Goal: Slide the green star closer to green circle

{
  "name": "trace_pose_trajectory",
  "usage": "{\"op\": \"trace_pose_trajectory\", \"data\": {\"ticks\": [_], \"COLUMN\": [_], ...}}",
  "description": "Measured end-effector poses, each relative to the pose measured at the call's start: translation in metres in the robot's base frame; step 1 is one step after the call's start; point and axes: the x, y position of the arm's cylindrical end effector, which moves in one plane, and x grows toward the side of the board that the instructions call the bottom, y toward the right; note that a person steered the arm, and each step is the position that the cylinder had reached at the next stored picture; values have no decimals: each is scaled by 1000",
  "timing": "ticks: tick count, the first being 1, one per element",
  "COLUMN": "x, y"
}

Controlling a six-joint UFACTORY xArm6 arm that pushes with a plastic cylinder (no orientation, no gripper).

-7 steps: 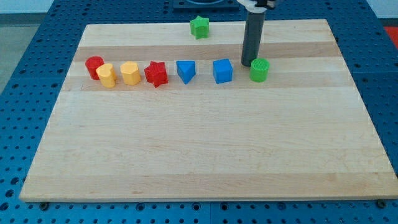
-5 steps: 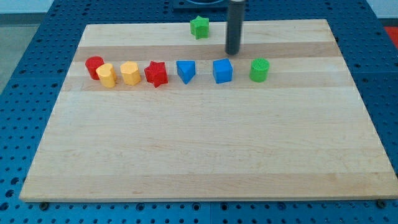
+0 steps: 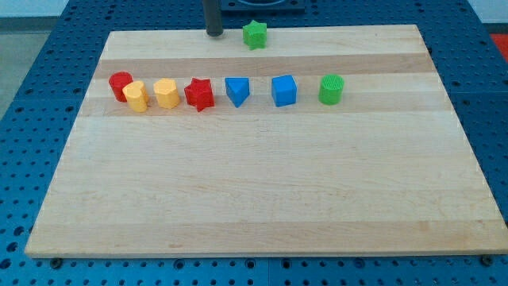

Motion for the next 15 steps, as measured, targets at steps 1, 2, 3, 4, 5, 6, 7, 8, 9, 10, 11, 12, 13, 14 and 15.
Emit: {"op": "trace_pose_trajectory", "data": {"ticks": [1, 2, 3, 4, 5, 6, 7, 8, 9, 10, 11, 12, 13, 14, 15], "x": [0, 1, 0, 0, 0, 0, 0, 13, 17, 24, 44, 59, 59, 59, 59], "y": [46, 106, 131, 126, 95, 75, 75, 80, 88, 88, 84, 83, 83, 92, 118]}}
